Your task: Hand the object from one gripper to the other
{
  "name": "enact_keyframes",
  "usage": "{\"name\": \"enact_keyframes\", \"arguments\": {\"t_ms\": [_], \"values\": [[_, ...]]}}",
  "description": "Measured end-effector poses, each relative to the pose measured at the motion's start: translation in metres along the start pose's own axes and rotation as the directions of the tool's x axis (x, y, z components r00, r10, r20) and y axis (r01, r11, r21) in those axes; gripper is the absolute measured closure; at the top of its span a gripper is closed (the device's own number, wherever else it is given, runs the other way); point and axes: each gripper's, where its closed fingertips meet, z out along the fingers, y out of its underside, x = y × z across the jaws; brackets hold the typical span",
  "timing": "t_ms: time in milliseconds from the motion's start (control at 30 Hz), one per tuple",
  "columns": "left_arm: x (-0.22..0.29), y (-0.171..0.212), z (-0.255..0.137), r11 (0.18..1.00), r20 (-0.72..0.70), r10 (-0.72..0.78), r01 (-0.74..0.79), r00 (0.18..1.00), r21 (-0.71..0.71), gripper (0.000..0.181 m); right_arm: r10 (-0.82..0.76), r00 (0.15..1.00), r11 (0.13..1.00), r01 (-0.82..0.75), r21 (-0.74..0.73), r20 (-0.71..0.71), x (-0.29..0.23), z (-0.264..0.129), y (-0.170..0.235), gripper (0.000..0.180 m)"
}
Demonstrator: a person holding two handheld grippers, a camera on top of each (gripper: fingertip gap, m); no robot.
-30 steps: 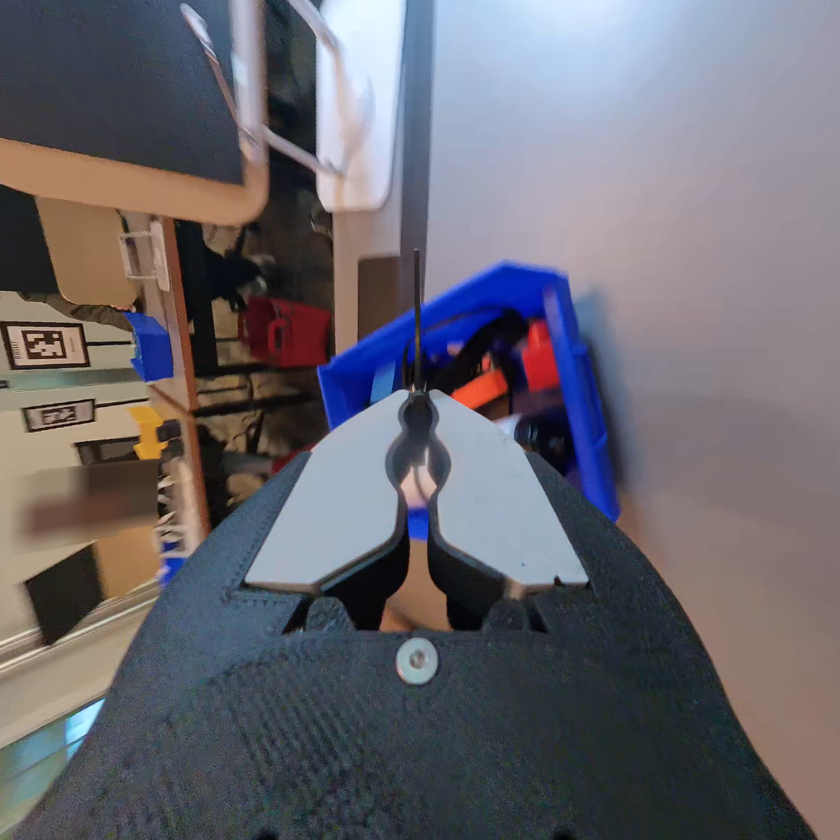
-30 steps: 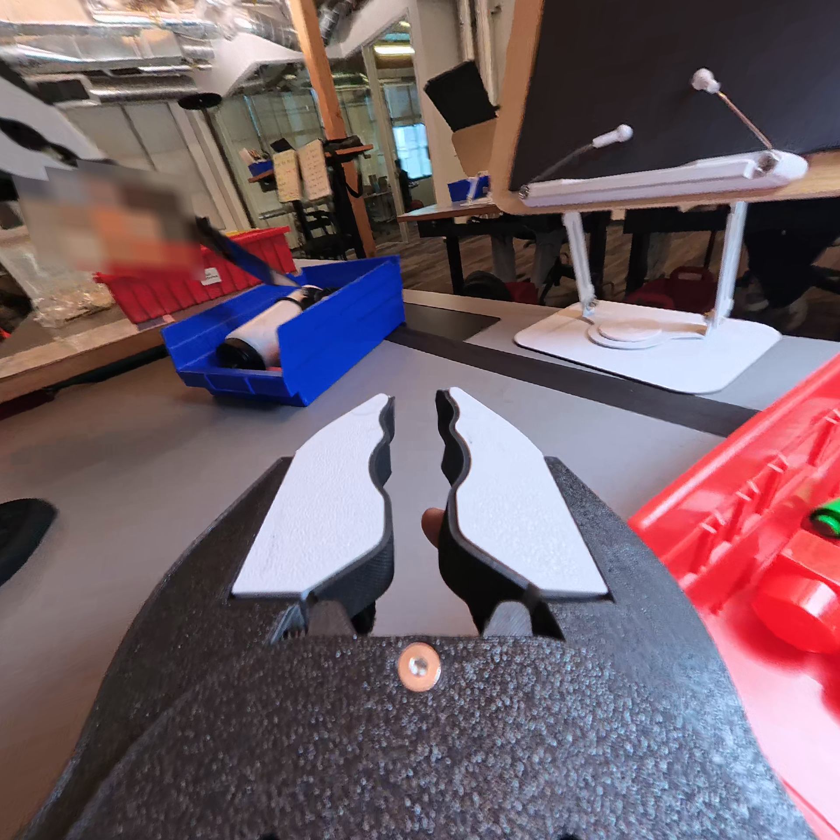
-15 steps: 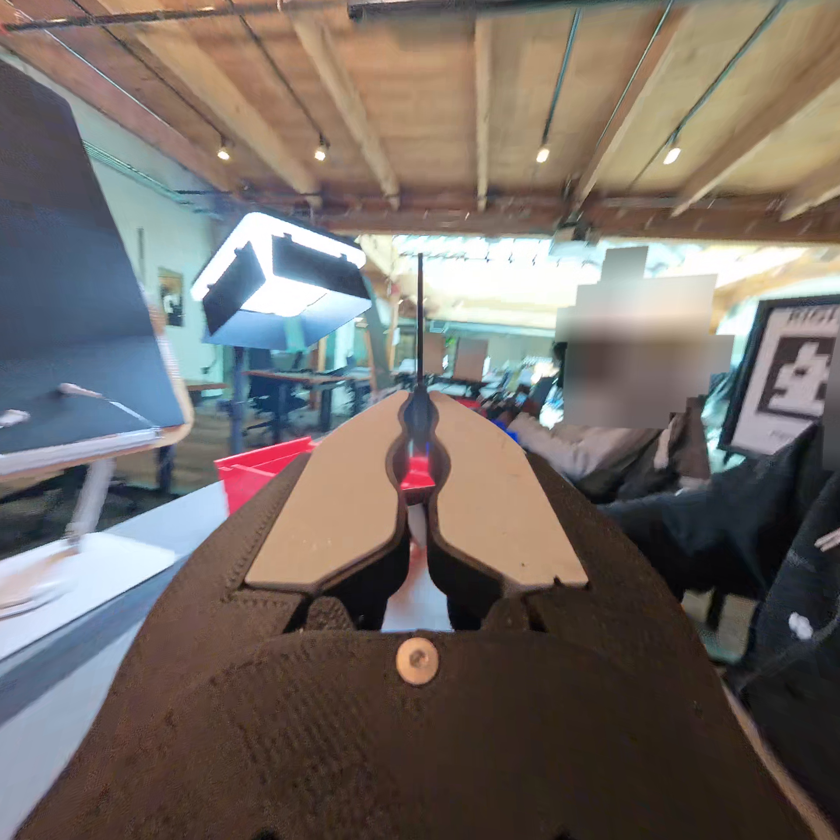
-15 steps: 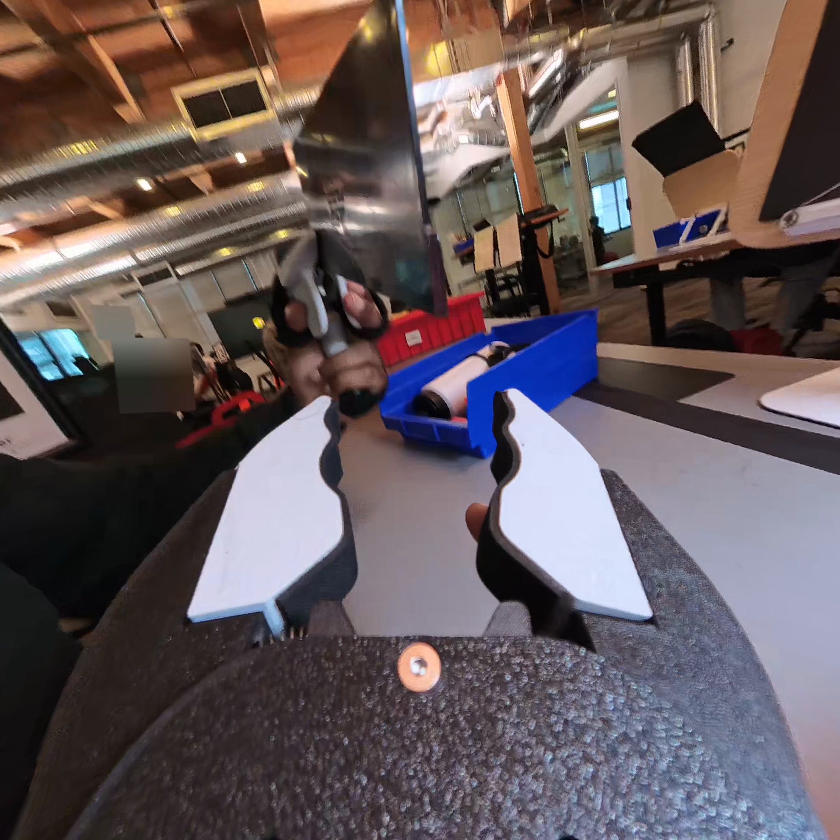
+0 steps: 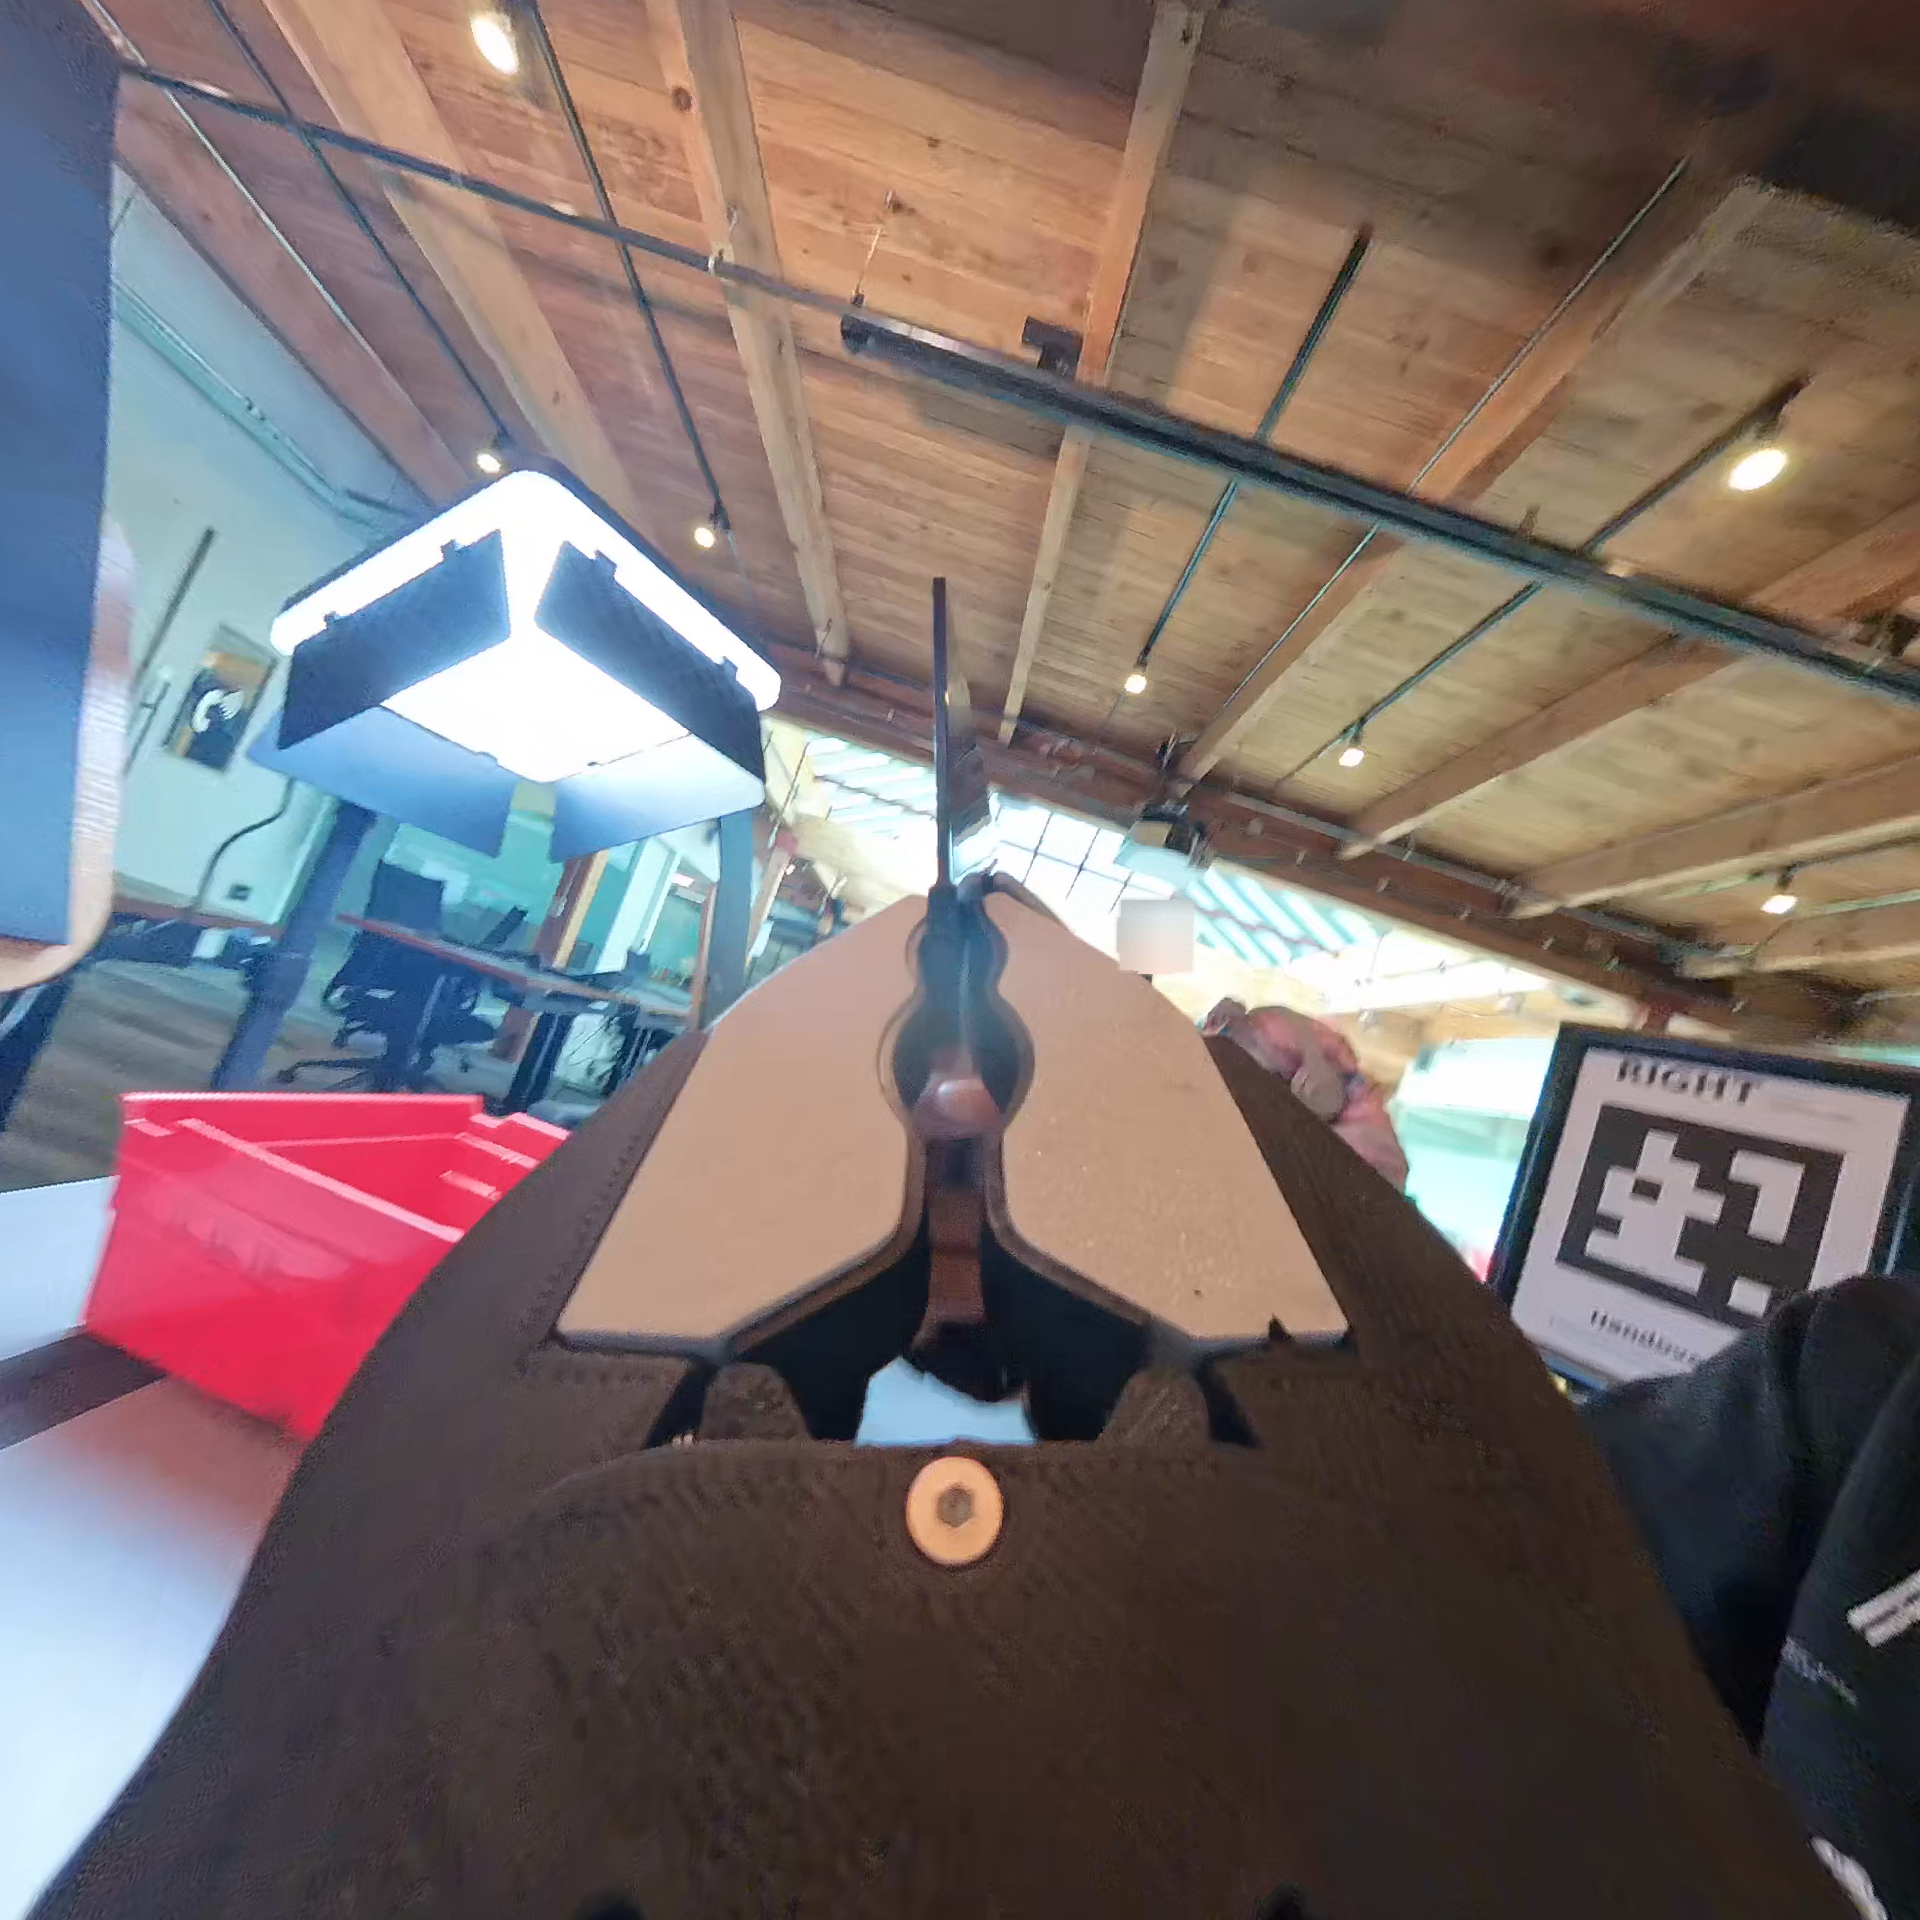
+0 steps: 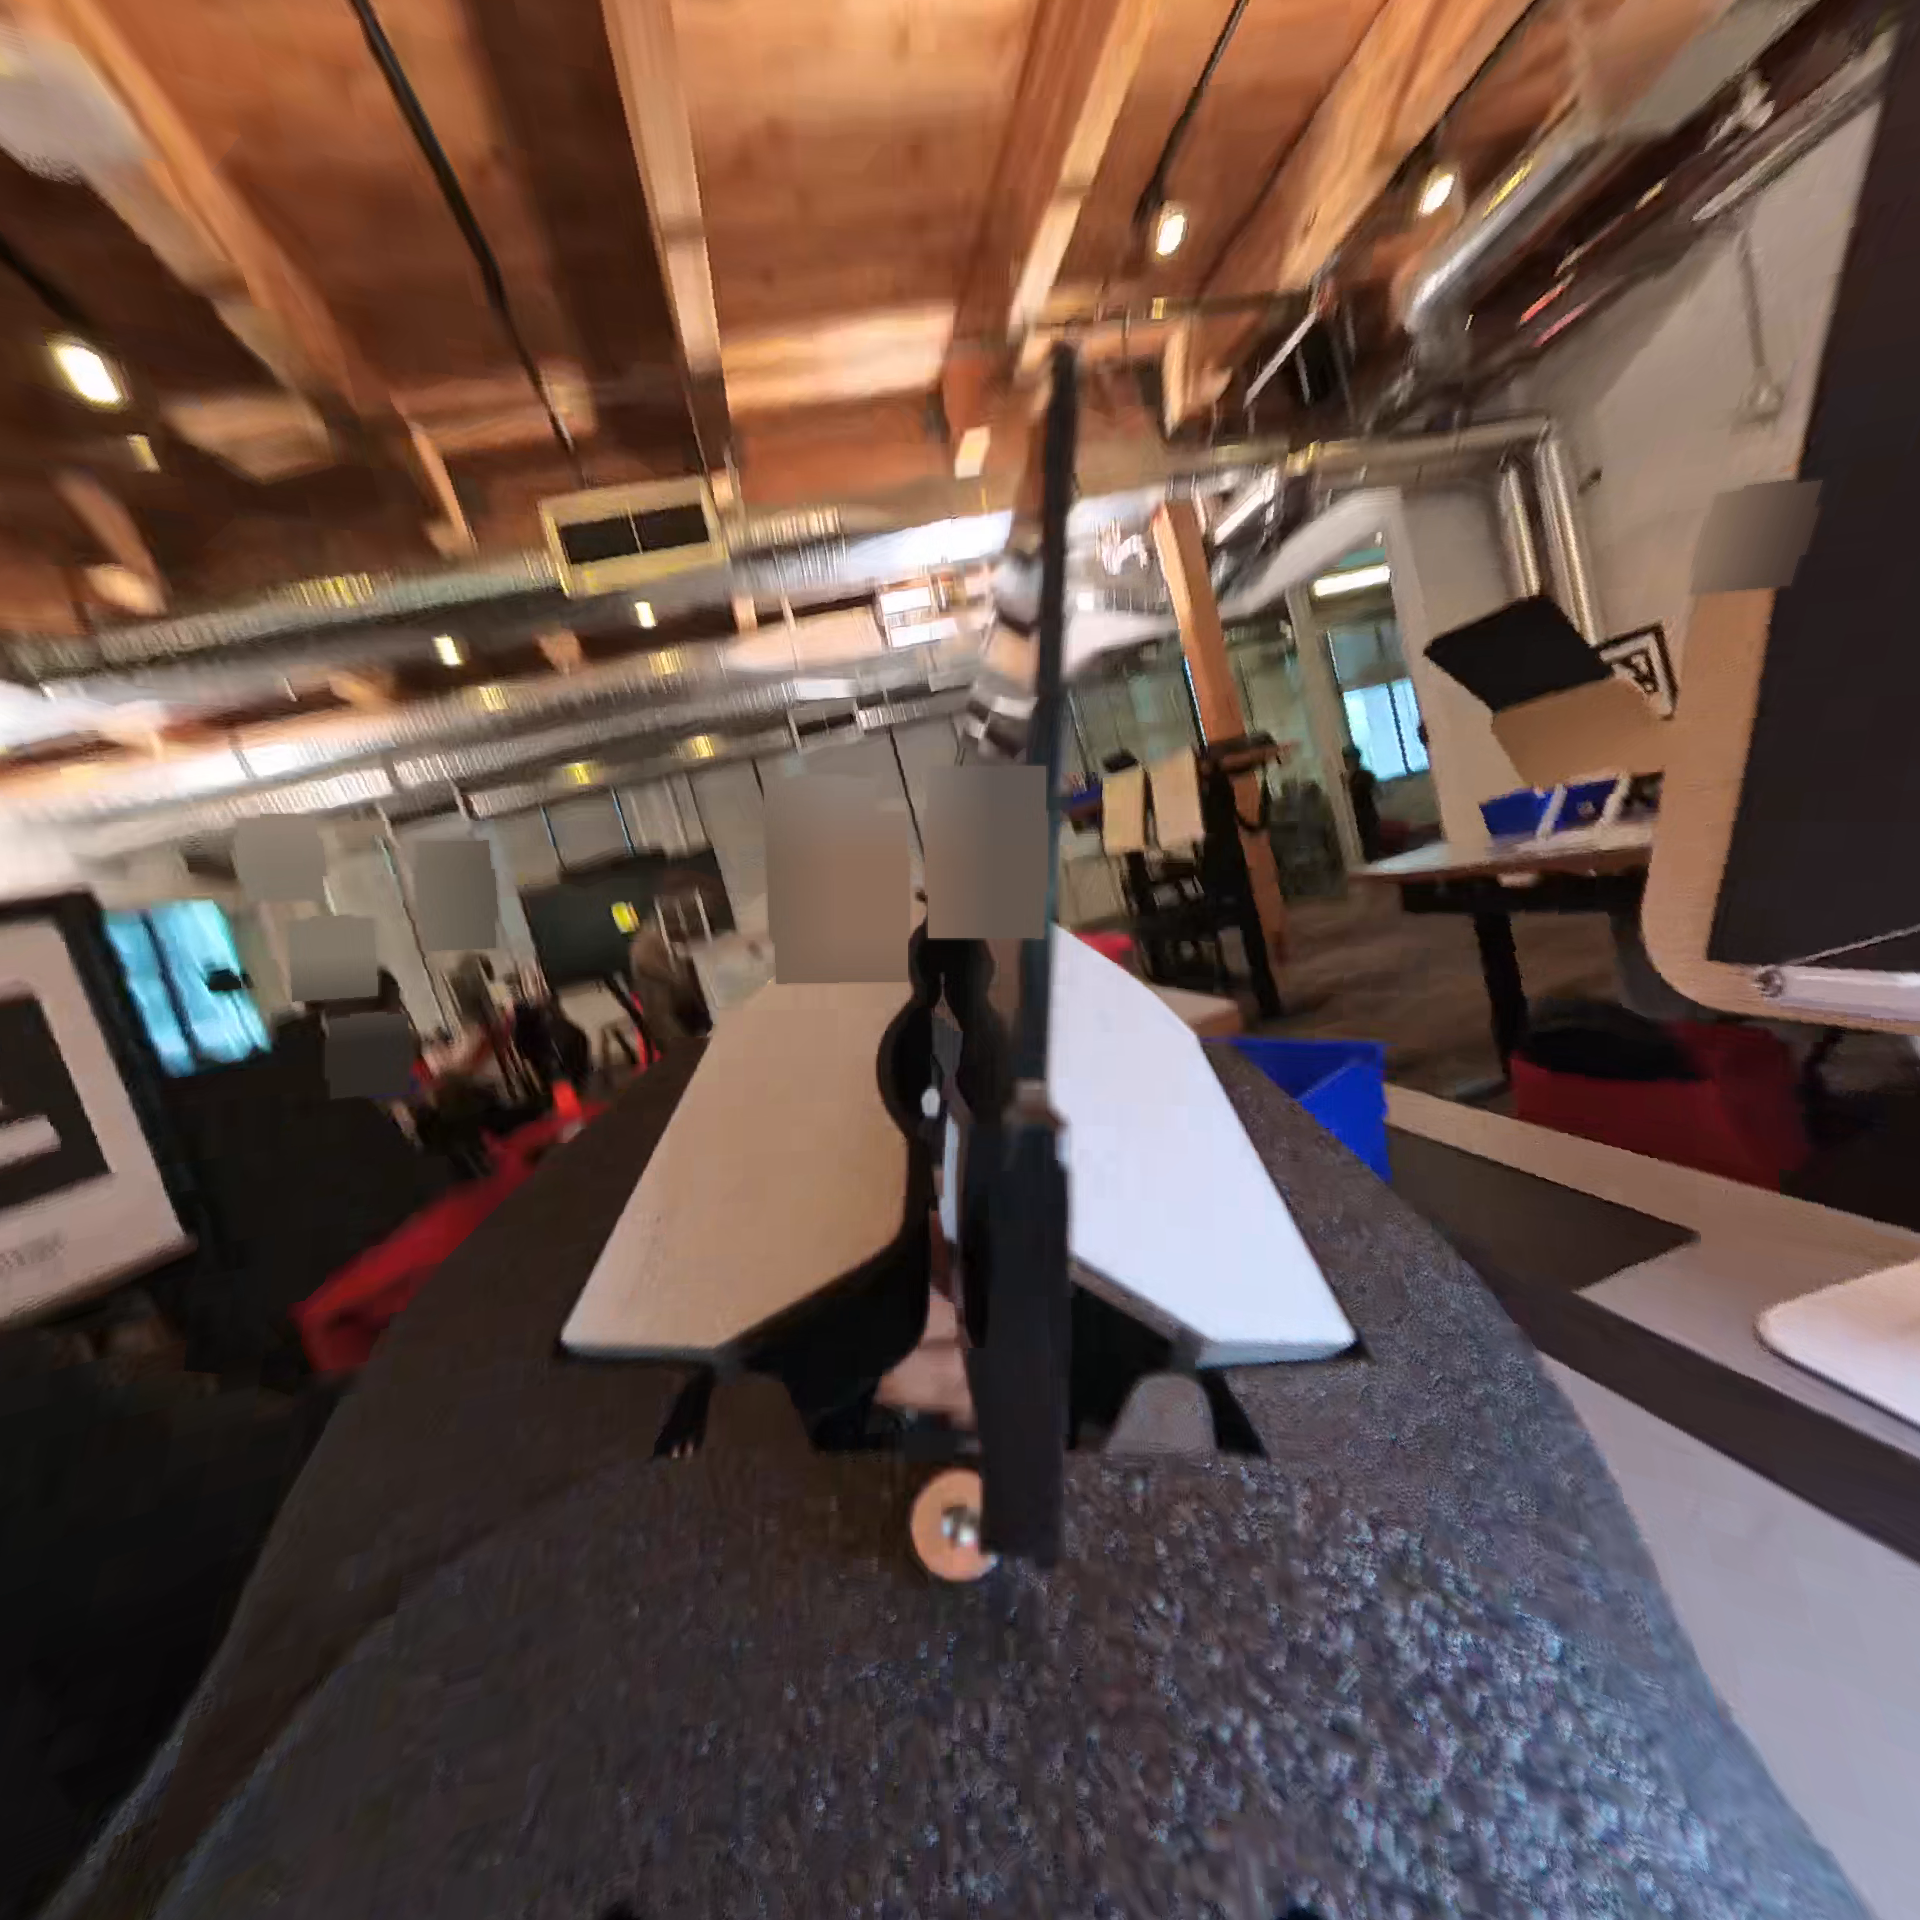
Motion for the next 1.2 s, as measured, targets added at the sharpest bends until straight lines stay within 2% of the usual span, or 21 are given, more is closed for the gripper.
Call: {"name": "enact_keyframes", "arguments": {"t_ms": [67,133,200,267,367,467,500,567,633,700,767,900,1000,1100,1167,1200], "values": [[-0.004,-0.004,-0.014,0.987,0.039,0.106,-0.1,0.994,-0.124,0.169,-0.108,0.994,0.979,0.111,-0.171,0.024,-0.008,0.009,0.006,0.177],[-0.014,-0.008,-0.03,0.932,0.093,0.261,-0.226,0.961,-0.283,0.159,-0.238,0.971,0.924,0.227,-0.308,0.002,-0.008,0.006,0.011,0.177],[-0.02,-0.01,-0.043,0.826,0.102,0.421,-0.335,0.901,-0.454,0.153,-0.341,0.94,0.827,0.313,-0.466,0.026,-0.007,-0.005,0.026,0.176],[-0.016,-0.003,-0.049,0.722,0.046,0.5,-0.387,0.865,-0.573,0.151,-0.406,0.912,0.724,0.363,-0.587,0.063,-0.002,-0.018,0.044,0.177],[-0.003,0.028,-0.047,0.607,-0.074,0.491,-0.402,0.868,-0.686,0.149,-0.367,0.919,0.587,0.35,-0.73,0.146,-0.002,-0.034,0.081,0.177],[0.0,0.07,-0.05,0.452,-0.192,0.495,-0.439,0.848,-0.777,0.149,-0.271,0.943,0.553,0.317,-0.771,0.194,-0.011,-0.034,0.108,0.178],[0.005,0.082,-0.05,0.432,-0.23,0.465,-0.446,0.855,-0.784,0.152,-0.256,0.946,0.552,0.313,-0.773,0.2,-0.013,-0.033,0.112,0.177],[0.004,0.089,-0.047,0.444,-0.232,0.457,-0.446,0.859,-0.777,0.174,-0.26,0.941,0.549,0.327,-0.769,0.215,-0.015,-0.031,0.114,0.176],[0.01,0.084,-0.04,0.521,-0.223,0.417,-0.433,0.881,-0.735,0.176,-0.291,0.926,0.594,0.372,-0.713,0.241,-0.019,-0.027,0.104,0.173],[0.019,0.07,-0.03,0.628,-0.204,0.379,-0.413,0.902,-0.659,0.179,-0.299,0.935,0.719,0.351,-0.6,0.188,-0.022,-0.015,0.079,0.166],[0.026,0.053,-0.023,0.714,-0.187,0.354,-0.394,0.916,-0.578,0.179,-0.26,0.952,0.818,0.306,-0.487,0.162,-0.026,-0.01,0.055,0.151],[0.038,0.008,-0.012,0.883,-0.124,0.294,-0.319,0.948,-0.345,0.179,-0.222,0.961,0.853,0.273,-0.444,0.164,-0.024,-0.011,0.052,0.137],[0.042,-0.017,-0.01,0.952,-0.094,0.224,-0.239,0.97,-0.193,0.178,-0.194,0.964,0.855,0.257,-0.451,0.181,-0.027,-0.006,0.067,0.137],[0.046,-0.028,-0.011,0.983,-0.104,0.154,-0.163,0.983,-0.086,0.179,-0.17,0.968,0.866,0.235,-0.441,0.182,-0.03,0.003,0.082,0.14],[0.046,-0.026,-0.009,0.99,-0.113,0.113,-0.121,0.987,-0.067,0.179,-0.169,0.969,0.885,0.231,-0.404,0.182,-0.032,0.007,0.084,0.151],[0.044,-0.022,-0.008,0.991,-0.106,0.106,-0.114,0.989,-0.069,0.179,-0.165,0.969,0.897,0.225,-0.38,0.185,-0.034,0.008,0.082,0.162]]}}
